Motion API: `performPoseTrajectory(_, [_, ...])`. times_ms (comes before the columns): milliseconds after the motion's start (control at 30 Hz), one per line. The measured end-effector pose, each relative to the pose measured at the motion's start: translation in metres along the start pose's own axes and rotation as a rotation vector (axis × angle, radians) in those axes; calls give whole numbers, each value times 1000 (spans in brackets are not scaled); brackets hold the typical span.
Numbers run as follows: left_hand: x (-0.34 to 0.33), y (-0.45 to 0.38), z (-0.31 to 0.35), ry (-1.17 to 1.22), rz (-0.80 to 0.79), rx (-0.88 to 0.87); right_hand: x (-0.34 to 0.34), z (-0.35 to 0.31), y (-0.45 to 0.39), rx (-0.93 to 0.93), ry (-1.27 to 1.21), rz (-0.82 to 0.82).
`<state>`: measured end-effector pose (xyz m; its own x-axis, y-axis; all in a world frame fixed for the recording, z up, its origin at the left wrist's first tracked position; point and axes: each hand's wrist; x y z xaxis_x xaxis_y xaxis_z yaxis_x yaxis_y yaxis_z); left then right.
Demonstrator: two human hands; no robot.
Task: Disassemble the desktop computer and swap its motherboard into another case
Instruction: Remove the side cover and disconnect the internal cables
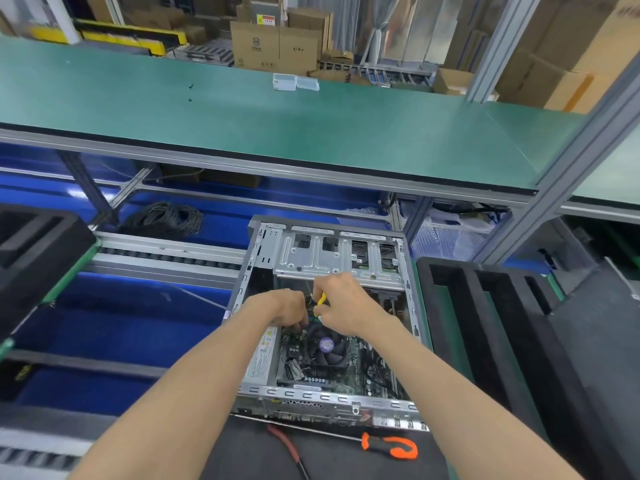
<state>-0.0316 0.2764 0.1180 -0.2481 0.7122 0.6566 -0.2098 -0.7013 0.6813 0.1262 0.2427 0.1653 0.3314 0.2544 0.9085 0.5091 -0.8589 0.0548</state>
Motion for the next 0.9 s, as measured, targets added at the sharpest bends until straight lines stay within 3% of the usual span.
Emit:
performPoseTrajectory(400, [-2, -11, -4, -8, -58, -18, -8, -10, -7, 22, 105, -113])
performPoseTrajectory(533, [-2, -13, -3, -127, 5, -24, -8, -15, -9, 36, 144, -92])
performPoseTrajectory(900, [-2, -11, -7, -66, -69, -103, -11, -20, -18, 83, 236, -109])
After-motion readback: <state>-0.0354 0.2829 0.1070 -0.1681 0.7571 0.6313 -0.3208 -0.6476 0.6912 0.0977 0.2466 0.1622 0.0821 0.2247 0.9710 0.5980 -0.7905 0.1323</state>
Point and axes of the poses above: each hand's wrist, its own y-axis away from the middle knuckle, its own x-axis out of the back of the hand, z = x × y, and after that the axes turned 3 degrees about x, right-handed
